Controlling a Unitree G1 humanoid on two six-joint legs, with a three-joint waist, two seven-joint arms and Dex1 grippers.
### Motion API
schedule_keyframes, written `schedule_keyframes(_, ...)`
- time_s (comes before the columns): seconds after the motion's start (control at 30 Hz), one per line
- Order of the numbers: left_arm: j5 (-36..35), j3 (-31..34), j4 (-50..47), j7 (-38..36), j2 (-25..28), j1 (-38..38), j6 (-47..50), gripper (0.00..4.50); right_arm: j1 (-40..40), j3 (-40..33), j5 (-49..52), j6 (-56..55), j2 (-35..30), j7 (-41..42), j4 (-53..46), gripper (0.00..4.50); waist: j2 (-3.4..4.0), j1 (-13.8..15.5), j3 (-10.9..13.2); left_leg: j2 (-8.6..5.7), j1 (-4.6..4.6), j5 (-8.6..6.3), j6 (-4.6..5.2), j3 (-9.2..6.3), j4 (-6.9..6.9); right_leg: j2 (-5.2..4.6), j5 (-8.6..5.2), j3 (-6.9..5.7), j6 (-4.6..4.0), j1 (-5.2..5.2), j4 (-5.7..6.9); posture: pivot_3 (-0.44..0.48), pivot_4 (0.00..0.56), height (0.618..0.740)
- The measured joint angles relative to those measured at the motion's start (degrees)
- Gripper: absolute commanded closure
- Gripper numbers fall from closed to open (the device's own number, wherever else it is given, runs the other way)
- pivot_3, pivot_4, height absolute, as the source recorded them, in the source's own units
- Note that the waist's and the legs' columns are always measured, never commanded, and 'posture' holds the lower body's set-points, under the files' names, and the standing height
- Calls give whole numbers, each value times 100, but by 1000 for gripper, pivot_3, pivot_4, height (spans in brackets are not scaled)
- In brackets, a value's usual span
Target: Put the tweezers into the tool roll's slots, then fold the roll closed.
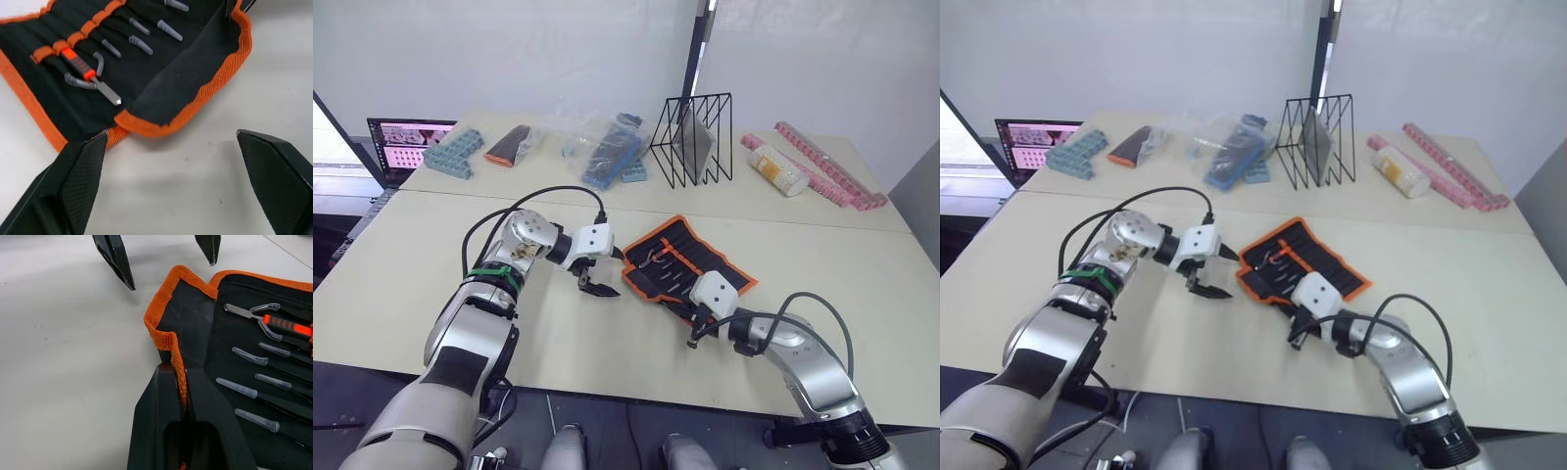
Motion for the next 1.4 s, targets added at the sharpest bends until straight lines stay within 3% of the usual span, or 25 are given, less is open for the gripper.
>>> schedule_keyframes(0.37, 401, -38, 545, 284, -370, -84, -376, 4426, 205, -43, 4, 158, -56, -150, -119, 4500, 0, 10, 0, -2, -1, 0, 0, -1, 1, -1, 0, 0, 0, 1, 0, 0, 150, 734)
schedule_keyframes(0.6, 574, -10, 595, 662, -371, -110, -635, 4472, 274, -43, -31, 109, -66, -227, -116, 4500, 0, 7, 0, -2, 0, 0, 0, -2, 0, -1, 0, 0, 0, 1, 1, 0, 150, 734)
schedule_keyframes(1.0, 456, 151, 265, 309, 52, 284, -782, 4472, -295, 262, -263, -444, 53, -117, 706, 4500, 0, -53, 0, 0, 6, 1, 0, -2, -1, 0, 0, -1, 0, 0, 7, 0, 150, 734)
schedule_keyframes(1.23, 26, 374, -657, -11, 611, 1040, -466, 4472, -1077, 580, -377, -999, 277, 189, 1645, 4500, 1, -53, 0, 2, 10, 1, 0, -1, -2, 1, 0, -2, -1, 1, 15, 0, 150, 734)
schedule_keyframes(1.4, -432, 500, -2206, -211, 1039, 1928, 496, 4472, -1473, 749, -480, -1434, 451, 360, 2291, 4500, 3, -77, 0, 6, 13, 1, 0, 0, -2, 1, 1, -1, -1, 1, 21, 0, 150, 734)
